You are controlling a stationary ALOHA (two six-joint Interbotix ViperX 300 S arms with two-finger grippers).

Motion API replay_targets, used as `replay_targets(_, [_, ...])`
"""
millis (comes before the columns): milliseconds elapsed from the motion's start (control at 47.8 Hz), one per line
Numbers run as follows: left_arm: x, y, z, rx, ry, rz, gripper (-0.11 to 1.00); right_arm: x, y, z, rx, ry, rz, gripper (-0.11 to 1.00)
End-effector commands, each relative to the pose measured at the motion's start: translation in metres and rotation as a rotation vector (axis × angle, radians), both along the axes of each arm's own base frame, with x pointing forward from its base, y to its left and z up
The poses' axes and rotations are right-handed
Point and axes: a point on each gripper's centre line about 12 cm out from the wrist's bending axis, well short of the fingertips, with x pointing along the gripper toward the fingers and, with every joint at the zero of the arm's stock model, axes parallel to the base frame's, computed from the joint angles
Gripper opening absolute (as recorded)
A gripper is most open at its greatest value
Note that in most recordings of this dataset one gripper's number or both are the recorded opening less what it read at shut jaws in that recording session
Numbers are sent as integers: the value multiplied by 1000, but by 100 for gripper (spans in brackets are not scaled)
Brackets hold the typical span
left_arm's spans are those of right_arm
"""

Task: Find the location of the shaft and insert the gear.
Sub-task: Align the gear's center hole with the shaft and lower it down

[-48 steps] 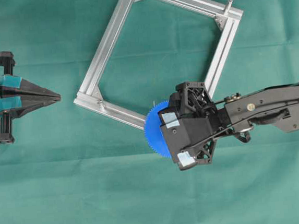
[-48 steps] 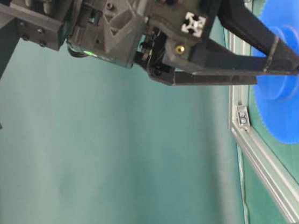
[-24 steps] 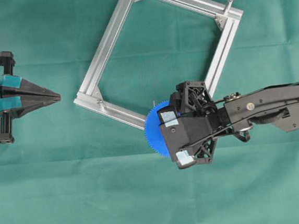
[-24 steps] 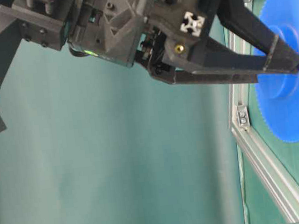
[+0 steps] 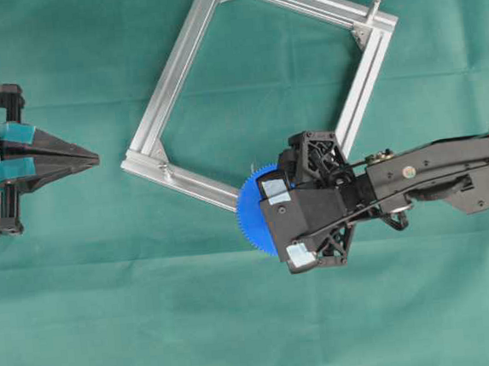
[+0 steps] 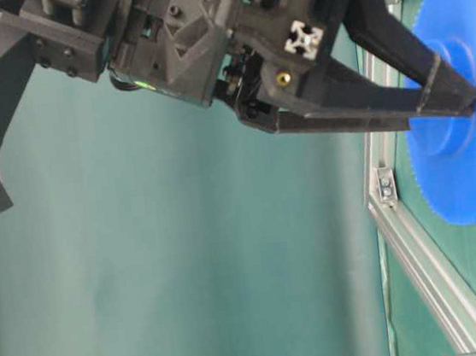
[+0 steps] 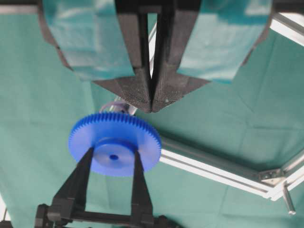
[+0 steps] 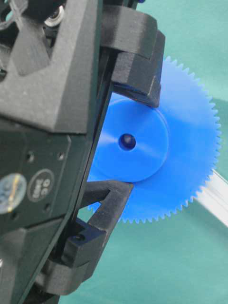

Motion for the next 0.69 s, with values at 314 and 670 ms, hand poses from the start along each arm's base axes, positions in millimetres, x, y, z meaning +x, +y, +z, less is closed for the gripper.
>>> replay_targets(314, [2, 0, 3, -3, -11, 2, 1, -3, -12, -1, 12, -2, -38, 71])
replay_targets(670, [2, 0, 3, -3, -11, 2, 1, -5, -10, -9, 34, -17, -37, 71])
